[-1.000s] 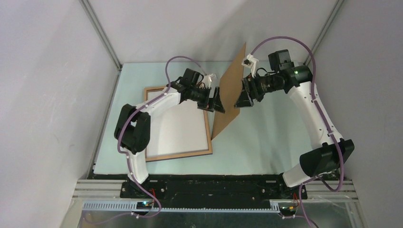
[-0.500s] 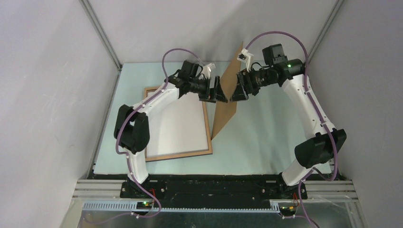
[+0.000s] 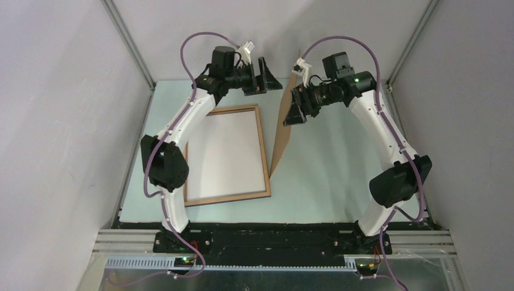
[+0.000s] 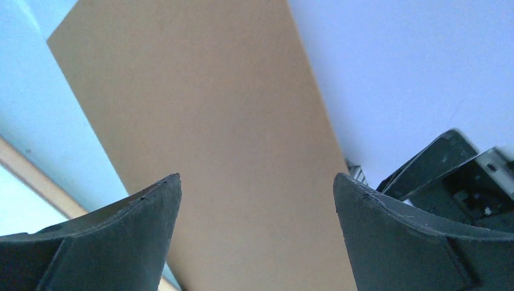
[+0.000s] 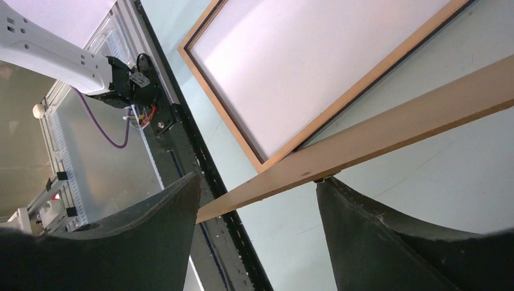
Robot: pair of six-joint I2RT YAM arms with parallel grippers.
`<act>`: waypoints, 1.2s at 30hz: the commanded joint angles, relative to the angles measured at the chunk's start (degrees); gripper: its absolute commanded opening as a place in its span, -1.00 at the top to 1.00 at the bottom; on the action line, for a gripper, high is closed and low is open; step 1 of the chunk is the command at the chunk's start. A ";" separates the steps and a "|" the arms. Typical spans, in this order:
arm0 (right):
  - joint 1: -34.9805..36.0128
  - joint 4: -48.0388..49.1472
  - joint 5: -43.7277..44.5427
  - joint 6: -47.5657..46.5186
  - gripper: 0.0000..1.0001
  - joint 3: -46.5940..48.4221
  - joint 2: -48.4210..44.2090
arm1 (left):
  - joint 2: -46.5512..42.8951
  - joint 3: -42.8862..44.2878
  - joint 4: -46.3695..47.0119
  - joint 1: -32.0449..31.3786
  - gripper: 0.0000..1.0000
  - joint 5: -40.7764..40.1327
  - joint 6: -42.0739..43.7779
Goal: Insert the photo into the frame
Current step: Turn over the photo frame item at the center of the board.
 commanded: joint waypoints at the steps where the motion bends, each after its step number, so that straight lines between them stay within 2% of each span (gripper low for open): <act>1: 0.78 2.33 -0.14 1.36 -0.50 3.80 1.72 | 4.32 6.56 1.33 -0.39 -0.99 -1.15 -2.95; 6: 1.65 2.62 -0.08 1.57 -0.50 4.92 3.59 | 8.30 12.26 1.61 -0.90 -0.99 -0.19 -4.81; 16: 3.21 3.04 -0.24 1.93 -0.51 5.80 6.16 | 10.98 15.30 4.13 -1.18 -0.99 1.47 -7.30; 31: 4.18 3.05 -0.27 2.34 -0.51 6.73 8.01 | 10.15 16.63 5.68 -1.52 -0.99 0.53 -7.29; 36: 4.62 2.55 -0.24 2.26 -0.51 7.82 8.80 | 9.60 14.26 5.75 -1.83 -0.99 -0.53 -7.69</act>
